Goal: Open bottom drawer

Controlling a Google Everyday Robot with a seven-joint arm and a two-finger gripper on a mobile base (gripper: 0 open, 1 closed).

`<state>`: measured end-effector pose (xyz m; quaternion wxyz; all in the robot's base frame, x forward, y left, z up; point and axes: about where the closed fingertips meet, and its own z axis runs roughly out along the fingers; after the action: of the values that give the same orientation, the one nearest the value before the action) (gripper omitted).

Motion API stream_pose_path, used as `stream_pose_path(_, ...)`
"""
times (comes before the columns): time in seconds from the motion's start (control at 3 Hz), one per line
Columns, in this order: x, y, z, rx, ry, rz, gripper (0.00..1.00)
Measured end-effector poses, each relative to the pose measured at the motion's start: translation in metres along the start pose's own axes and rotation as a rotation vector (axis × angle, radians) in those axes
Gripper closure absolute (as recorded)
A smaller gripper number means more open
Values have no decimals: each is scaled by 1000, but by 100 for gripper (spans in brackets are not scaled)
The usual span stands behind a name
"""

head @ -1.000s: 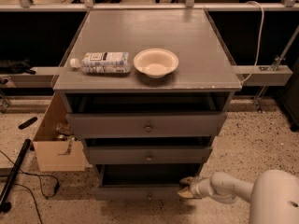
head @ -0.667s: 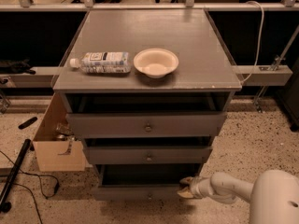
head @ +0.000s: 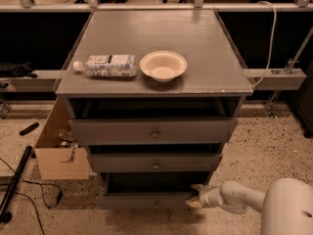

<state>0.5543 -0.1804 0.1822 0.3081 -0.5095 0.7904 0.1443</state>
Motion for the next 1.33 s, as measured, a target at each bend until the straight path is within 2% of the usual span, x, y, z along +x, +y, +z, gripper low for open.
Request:
stream_pose_path(0.33, 0, 0, 0, 0, 0, 0, 16)
stream_pose_path(0.67, 0, 0, 0, 0, 0, 0, 38)
stream_pose_path(1.0, 29, 25, -9, -4, 25, -2, 61)
stream_pose_path(1.33, 29, 28, -14, -4, 28, -2, 92)
